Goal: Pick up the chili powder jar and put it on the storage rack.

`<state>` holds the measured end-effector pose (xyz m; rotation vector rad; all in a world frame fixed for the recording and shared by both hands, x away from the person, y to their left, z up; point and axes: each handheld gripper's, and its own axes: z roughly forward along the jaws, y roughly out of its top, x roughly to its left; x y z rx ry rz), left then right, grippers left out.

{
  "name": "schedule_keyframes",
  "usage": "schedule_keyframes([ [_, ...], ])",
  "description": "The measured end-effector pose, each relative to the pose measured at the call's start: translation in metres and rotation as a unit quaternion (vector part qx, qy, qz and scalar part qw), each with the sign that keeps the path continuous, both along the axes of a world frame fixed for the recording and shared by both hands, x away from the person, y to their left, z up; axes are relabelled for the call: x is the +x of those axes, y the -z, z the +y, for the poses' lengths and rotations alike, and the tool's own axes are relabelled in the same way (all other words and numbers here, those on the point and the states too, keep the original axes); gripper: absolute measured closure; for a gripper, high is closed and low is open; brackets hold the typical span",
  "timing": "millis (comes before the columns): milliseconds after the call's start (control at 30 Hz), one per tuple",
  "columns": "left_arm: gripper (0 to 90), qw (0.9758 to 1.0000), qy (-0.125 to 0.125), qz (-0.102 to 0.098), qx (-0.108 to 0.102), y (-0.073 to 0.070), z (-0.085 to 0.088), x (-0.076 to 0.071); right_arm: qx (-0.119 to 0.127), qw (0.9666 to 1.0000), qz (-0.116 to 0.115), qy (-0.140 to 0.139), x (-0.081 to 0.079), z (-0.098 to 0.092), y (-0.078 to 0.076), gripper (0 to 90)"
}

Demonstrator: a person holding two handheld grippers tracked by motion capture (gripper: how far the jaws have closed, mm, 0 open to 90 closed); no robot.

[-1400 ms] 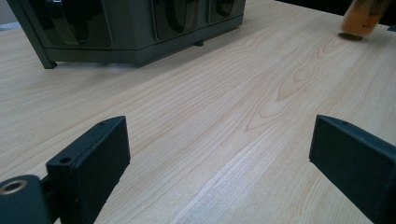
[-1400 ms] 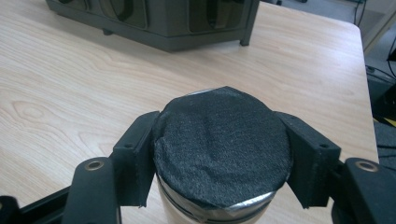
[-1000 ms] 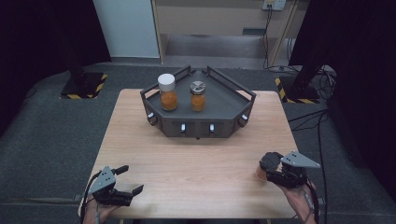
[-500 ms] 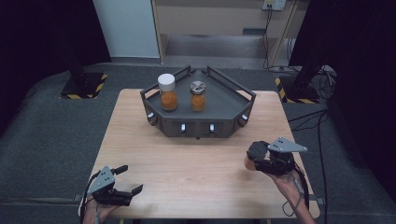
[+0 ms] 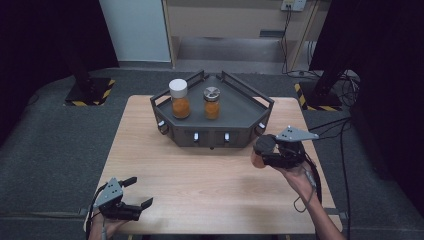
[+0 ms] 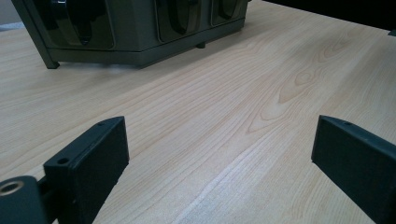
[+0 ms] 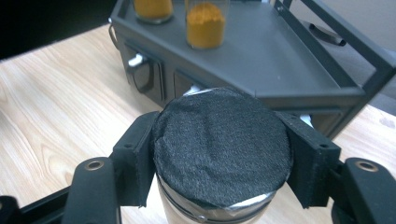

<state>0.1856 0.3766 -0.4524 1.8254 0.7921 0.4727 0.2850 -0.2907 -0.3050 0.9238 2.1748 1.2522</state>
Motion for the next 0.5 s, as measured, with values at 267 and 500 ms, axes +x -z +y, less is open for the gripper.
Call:
schedule_keyframes([
  [267,2.5,1.0,0.0,0.002,-0.002,0.001,0.0,0.001,-0.007,0.9999,-0.006,-0.007,0.021,0.017,-0.02,34.9],
  [500,1.8,1.0,0.002,0.0,-0.004,0.001,0.001,0.001,-0.011,0.9999,-0.009,-0.007,0.039,0.028,-0.036,34.9],
])
